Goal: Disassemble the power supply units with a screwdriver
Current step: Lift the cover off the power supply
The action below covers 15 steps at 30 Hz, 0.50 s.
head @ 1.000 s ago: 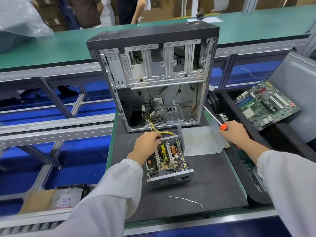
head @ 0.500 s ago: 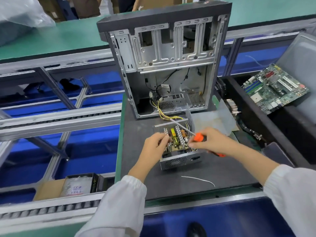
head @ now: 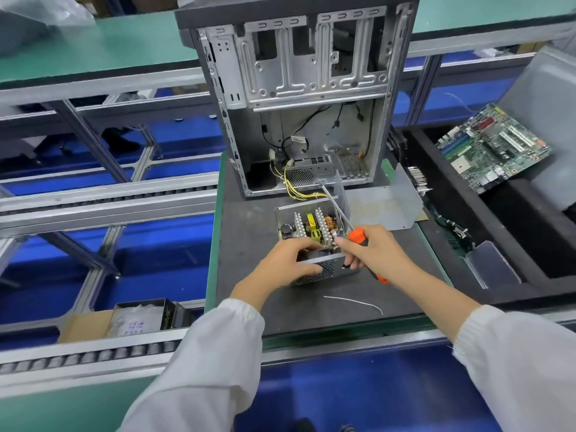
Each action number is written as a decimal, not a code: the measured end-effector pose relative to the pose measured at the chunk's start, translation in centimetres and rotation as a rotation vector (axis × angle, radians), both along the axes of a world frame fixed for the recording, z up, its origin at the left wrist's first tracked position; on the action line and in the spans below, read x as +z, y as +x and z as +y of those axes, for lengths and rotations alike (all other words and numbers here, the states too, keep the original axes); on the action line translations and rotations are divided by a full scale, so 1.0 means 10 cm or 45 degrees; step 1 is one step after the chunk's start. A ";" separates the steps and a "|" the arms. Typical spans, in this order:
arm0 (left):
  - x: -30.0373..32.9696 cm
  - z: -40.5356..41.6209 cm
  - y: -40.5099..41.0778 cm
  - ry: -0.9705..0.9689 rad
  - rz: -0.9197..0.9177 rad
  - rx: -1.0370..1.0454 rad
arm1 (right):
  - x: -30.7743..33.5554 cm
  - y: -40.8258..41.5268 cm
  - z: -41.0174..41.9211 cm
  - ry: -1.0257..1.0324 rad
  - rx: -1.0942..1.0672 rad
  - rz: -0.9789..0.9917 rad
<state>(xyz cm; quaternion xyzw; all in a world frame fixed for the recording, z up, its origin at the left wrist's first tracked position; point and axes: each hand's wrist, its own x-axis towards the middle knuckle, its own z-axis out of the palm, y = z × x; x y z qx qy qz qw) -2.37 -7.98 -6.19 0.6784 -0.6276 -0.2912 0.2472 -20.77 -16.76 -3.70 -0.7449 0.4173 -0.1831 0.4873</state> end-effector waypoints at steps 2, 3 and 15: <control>0.02 -0.09 -0.07 0.023 -0.143 -0.041 | 0.00 0.01 0.00 -0.032 -0.043 -0.003; 0.02 -0.12 -0.11 0.043 -0.194 -0.044 | 0.00 0.01 0.00 -0.060 -0.057 0.011; 0.18 -0.17 -0.20 0.103 -0.293 0.046 | -0.26 -0.41 0.27 0.193 -0.030 -0.078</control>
